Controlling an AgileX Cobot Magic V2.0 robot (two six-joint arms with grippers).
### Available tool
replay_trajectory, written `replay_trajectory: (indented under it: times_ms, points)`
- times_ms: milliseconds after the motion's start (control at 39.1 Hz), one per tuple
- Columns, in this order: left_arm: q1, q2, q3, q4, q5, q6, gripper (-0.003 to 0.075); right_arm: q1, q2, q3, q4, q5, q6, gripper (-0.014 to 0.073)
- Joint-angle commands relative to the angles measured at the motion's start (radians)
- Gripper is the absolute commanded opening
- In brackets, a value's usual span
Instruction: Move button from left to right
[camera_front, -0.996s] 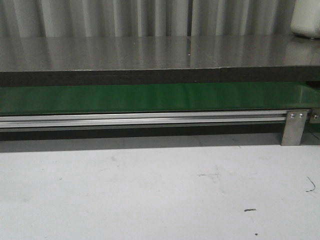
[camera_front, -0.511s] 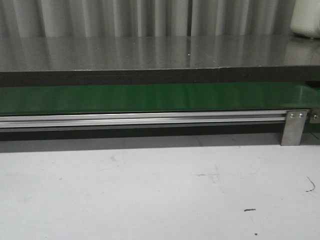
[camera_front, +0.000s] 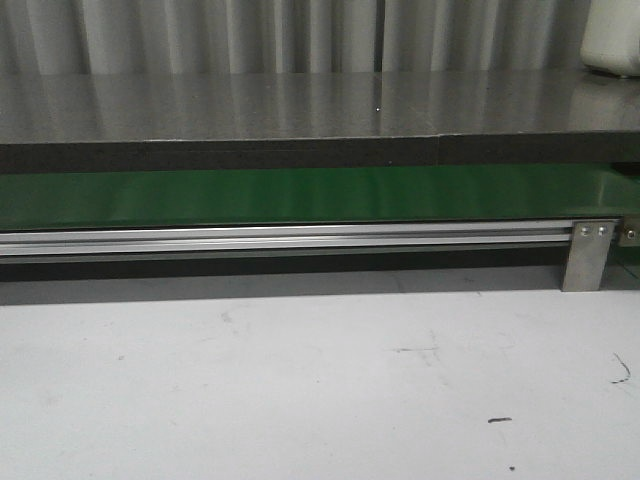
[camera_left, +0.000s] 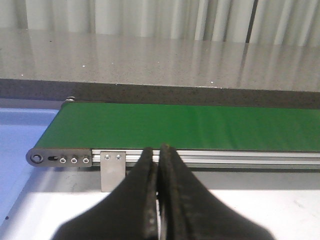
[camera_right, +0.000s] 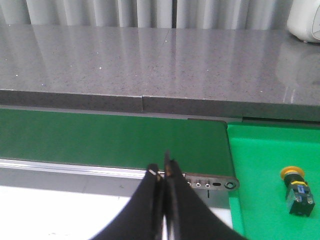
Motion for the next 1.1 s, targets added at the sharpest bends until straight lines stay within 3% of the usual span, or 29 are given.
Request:
replay_trajectory:
  times_ms: [0,536,818,1073]
  points:
    - [-0.008,-0.019,0.028,0.0,-0.09,-0.01,-0.0021,0.003,0.007,-0.017,-0.002,-0.089,-0.005,-0.0069]
    - [-0.008,-0.019,0.028,0.0,-0.09,-0.01,-0.0021,0.003,-0.174,0.395,-0.003,-0.133,-0.005,-0.0069]
    - [-0.008,-0.019,0.028,0.0,-0.09,-0.01,-0.0021,0.002,-0.303,0.408,-0.003,-0.151,-0.005,-0.0069]
    - [-0.008,-0.017,0.028,0.0,-0.09,-0.01,-0.0021,0.002,-0.299,0.408,-0.003,-0.155,-0.005,-0.0069]
